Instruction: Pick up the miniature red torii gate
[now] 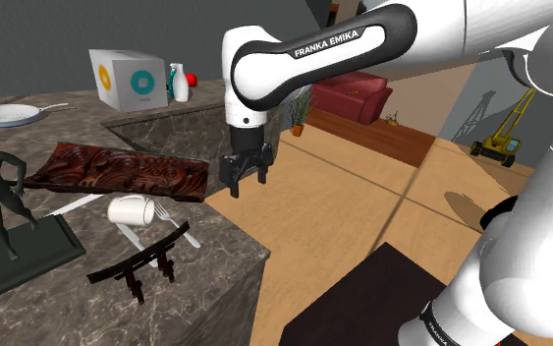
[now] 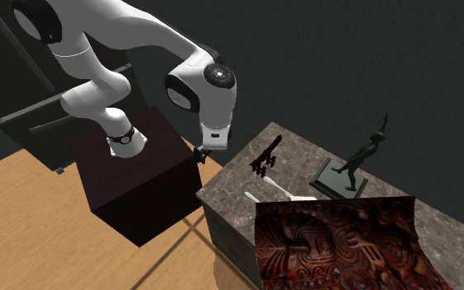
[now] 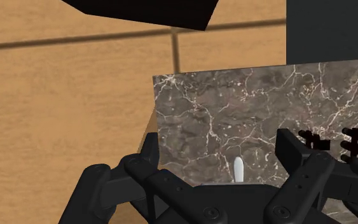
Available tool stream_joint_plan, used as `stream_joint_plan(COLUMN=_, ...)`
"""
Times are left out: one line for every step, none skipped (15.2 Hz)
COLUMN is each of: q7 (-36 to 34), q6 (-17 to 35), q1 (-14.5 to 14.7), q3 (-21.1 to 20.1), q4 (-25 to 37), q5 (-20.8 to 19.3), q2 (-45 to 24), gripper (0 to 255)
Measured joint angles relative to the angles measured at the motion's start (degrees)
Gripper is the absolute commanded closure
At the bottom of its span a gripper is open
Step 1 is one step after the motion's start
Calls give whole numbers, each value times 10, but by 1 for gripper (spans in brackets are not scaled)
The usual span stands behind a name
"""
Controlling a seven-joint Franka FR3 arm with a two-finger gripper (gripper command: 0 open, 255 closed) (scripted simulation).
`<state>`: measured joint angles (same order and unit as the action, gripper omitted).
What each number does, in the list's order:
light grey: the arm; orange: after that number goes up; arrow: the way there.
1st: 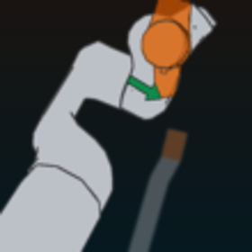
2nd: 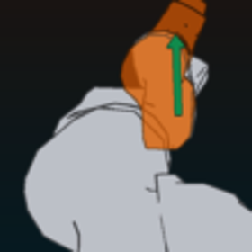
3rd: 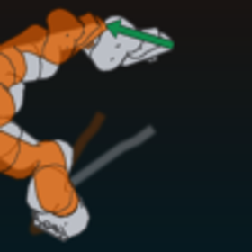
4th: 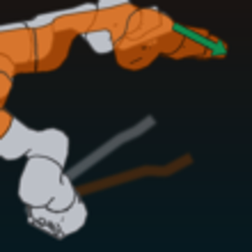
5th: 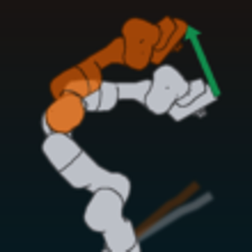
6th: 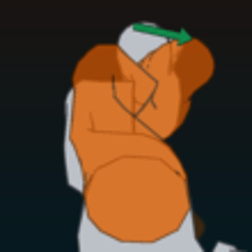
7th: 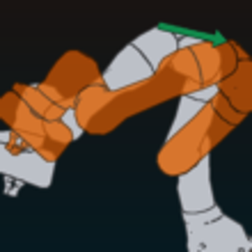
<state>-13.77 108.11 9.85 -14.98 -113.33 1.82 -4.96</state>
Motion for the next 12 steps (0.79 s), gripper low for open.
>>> stream_joint_plan(q7=-11, q6=3, q1=6, q3=-5, q4=19, q5=-2, q2=-25, gripper=0)
stream_joint_plan(q7=-17, q6=6, q1=11, q3=-7, q4=35, q5=-4, q2=-48, gripper=0)
stream_joint_plan(q7=-22, q6=7, q1=15, q3=-9, q4=51, q5=-5, q2=-69, gripper=0)
stream_joint_plan(q7=-28, q6=6, q1=20, q3=-11, q4=70, q5=-7, q2=-91, gripper=0)
stream_joint_plan(q7=-36, q6=8, q1=26, q3=-14, q4=85, q5=-8, q2=-112, gripper=0)
stream_joint_plan(q7=-43, q6=5, q1=32, q3=-16, q4=109, q5=-11, q2=-136, gripper=0)
stream_joint_plan(q7=-47, q6=6, q1=37, q3=-17, q4=124, q5=-12, q2=-156, gripper=0)
stream_joint_plan(q7=-52, q6=3, q1=43, q3=-18, q4=146, q5=-14, q2=-179, gripper=0)
stream_joint_plan(q7=-59, q6=2, q1=50, q3=-20, q4=168, q5=-16, q2=-202, gripper=0)
stream_joint_plan(q7=-62, q6=-3, q1=56, q3=-20, q4=192, q5=-17, q2=-225, gripper=0)
stream_joint_plan(q7=-66, q6=-6, q1=61, q3=-21, q4=212, q5=-18, q2=-245, gripper=0)
stream_joint_plan(q7=-71, q6=-10, q1=69, q3=-21, q4=239, q5=-21, q2=-271, gripper=0)
